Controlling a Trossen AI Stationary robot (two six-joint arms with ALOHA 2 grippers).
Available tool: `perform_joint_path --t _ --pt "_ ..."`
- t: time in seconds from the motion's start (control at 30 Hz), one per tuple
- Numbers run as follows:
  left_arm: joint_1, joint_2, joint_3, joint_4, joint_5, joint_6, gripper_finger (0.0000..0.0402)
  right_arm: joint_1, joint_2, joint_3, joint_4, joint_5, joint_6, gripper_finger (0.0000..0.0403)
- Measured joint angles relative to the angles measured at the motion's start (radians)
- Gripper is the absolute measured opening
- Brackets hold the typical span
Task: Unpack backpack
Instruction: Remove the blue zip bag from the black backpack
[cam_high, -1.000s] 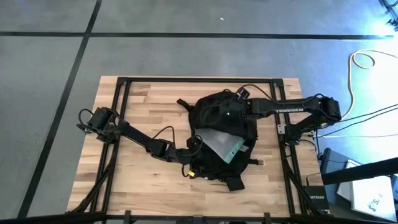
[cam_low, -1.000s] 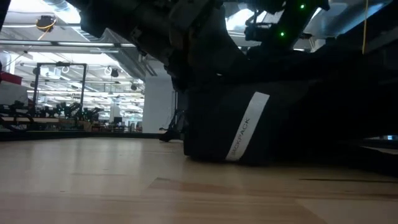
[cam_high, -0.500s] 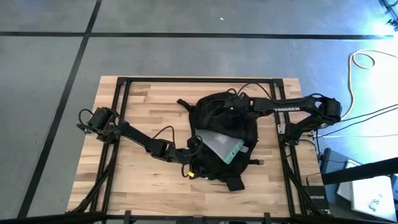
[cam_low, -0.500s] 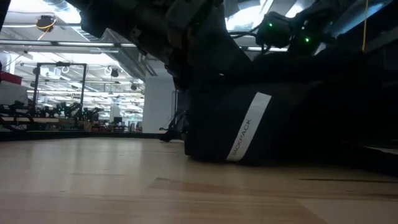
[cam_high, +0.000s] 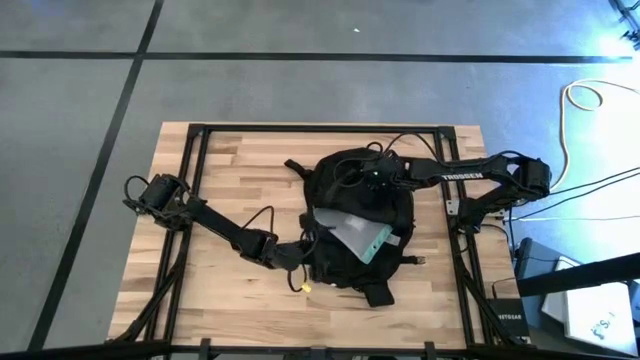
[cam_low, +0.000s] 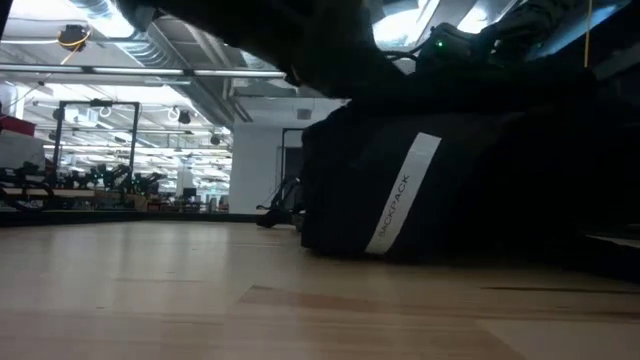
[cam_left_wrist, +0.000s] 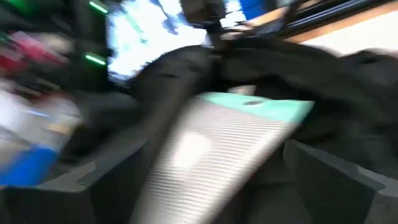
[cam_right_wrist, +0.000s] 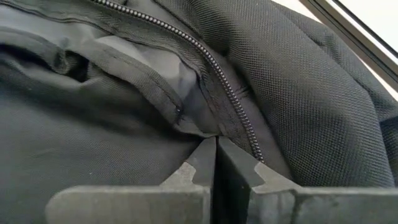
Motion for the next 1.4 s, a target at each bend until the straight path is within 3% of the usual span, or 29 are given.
perform_joint_path --t 0.17,0.37,0.53,0.73,1.13,1.4 --pt "0.023 0.001 0.006 0.102 -0.084 0.209 0.0354 0.0 0.001 0.0 0.001 -0.003 0.001 0.0" --pt "0.099 0.035 0.007 0.024 0.052 0.322 0.0354 0.0 0.002 -0.001 0.025 -0.023 0.003 0.0" --pt "0.169 0.057 0.007 0.085 0.043 0.501 0.0354 0.004 0.005 0.003 0.07 -0.059 0.003 0.0" --pt "0.233 0.073 0.008 0.017 0.166 0.505 0.0354 0.009 0.005 0.003 0.073 -0.062 0.002 0.0" --pt "0.237 0.116 0.005 0.105 0.1 0.601 0.0354 0.008 0.004 0.004 0.076 -0.062 0.002 0.0" --pt "0.351 0.115 0.006 -0.01 0.194 0.551 0.0354 0.008 0.004 0.004 0.077 -0.069 0.003 0.0"
